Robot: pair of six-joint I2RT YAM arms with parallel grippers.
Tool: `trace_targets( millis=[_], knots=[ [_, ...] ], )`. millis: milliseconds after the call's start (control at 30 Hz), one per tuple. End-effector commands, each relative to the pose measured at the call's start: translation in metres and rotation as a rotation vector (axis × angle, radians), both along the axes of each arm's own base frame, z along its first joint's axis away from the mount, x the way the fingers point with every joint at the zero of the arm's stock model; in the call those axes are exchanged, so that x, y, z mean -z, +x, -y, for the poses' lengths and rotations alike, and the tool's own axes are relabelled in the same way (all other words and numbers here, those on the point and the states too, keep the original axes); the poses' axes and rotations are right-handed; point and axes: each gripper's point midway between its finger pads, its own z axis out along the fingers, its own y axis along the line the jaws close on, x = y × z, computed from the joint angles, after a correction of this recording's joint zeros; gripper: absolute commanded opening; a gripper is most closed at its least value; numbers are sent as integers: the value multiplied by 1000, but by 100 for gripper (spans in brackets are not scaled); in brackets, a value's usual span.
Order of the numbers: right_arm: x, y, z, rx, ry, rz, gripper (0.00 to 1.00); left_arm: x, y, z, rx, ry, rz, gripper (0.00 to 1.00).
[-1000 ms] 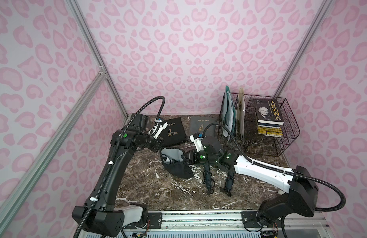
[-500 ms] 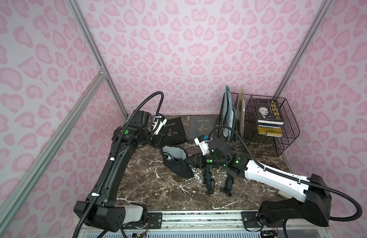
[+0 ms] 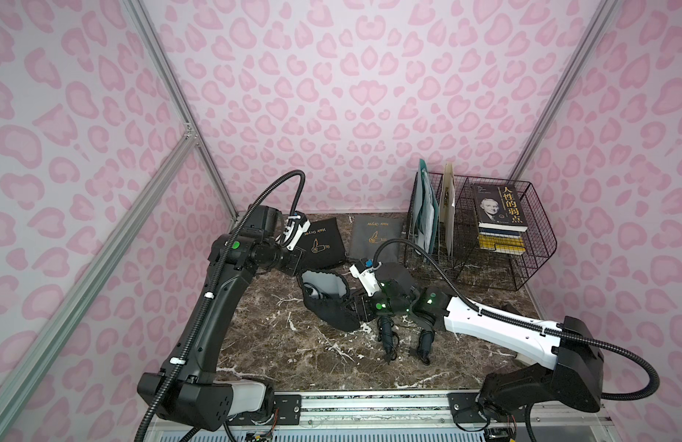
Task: Pack away hair dryers
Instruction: Pull the drawstrings on both sides of the drawstring bag.
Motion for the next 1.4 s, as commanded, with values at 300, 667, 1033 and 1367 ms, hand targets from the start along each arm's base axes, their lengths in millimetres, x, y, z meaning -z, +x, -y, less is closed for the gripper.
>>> trace_targets(
  millis=[300, 667, 1033, 1367],
  knots=[
    [9, 2, 15, 36, -69, 23, 0, -12, 3, -4, 5, 27, 58, 2],
    [8, -6, 16, 4, -72, 4, 13, -12, 3, -4, 6, 28, 58, 2],
    [8, -11, 16, -11, -72, -1, 22, -11, 4, -5, 7, 33, 56, 1],
    [3, -3, 24, 34, -85, 39, 0, -11, 2, -5, 15, 39, 59, 2]
  ],
)
